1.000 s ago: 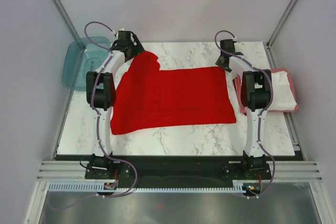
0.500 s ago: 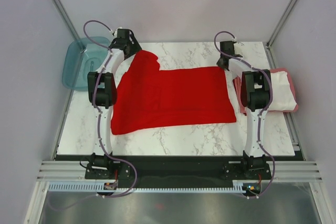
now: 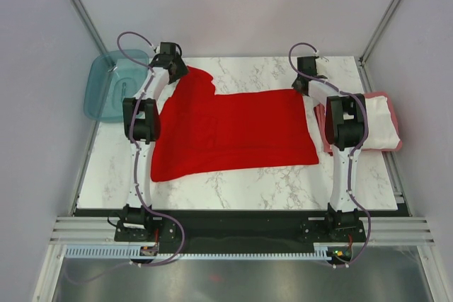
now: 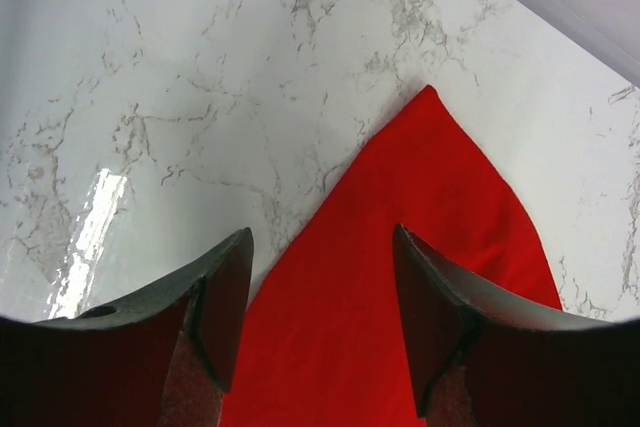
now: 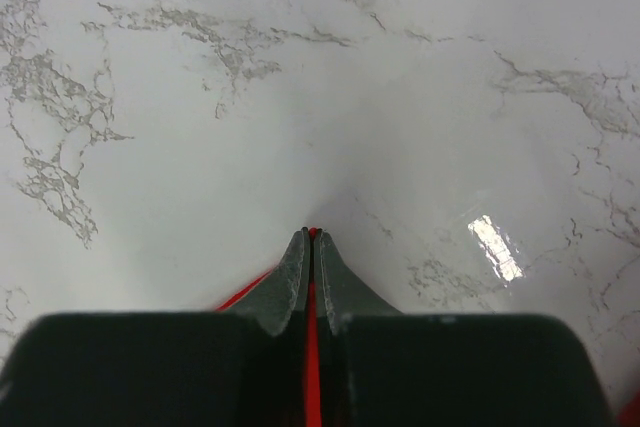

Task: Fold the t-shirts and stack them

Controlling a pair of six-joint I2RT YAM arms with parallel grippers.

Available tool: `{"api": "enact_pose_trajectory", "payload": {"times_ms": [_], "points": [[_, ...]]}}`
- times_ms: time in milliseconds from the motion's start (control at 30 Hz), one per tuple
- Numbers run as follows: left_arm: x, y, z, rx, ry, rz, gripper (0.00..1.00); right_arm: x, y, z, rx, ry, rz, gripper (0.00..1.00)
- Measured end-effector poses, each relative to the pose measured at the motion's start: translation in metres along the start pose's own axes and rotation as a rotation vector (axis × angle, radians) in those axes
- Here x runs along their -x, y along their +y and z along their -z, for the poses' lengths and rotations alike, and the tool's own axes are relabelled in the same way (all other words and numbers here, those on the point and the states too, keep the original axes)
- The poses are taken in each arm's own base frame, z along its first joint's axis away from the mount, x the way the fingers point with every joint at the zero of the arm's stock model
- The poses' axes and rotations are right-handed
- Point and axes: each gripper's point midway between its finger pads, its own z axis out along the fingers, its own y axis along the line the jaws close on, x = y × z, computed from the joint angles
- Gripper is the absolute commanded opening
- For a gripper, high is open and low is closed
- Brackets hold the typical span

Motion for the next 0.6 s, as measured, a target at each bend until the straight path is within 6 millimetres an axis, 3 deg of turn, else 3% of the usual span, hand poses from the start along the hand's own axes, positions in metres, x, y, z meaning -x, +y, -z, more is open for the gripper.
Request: {"api": "enact_pose_trajectory", "payload": {"times_ms": [133,433,467,567,600], "points": [[-0.001,-0.001,-0.001,-0.009,0.007,0.0,0.52,0.0,0.001,0.0,0.004,0.002,-0.001,0.05],[-0.007,-0.011,-0.003,-0.064,0.042,0.001,0.43,0.0,0.001,-0.001,0.018,0.007,-0.006,0.05],[-0.008,-0.012,-0.002,-0.065,0.042,0.002,0.39,0.0,0.001,0.0,0.02,0.007,-0.007,0.04],[-0.011,-0.013,-0.002,-0.069,0.054,0.007,0.08,0.0,0.001,0.0,0.026,0.009,-0.01,0.04],[-0.014,-0.014,-0.002,-0.073,0.063,0.007,0.02,0.0,0.001,0.0,0.027,0.009,-0.011,0.04]]}}
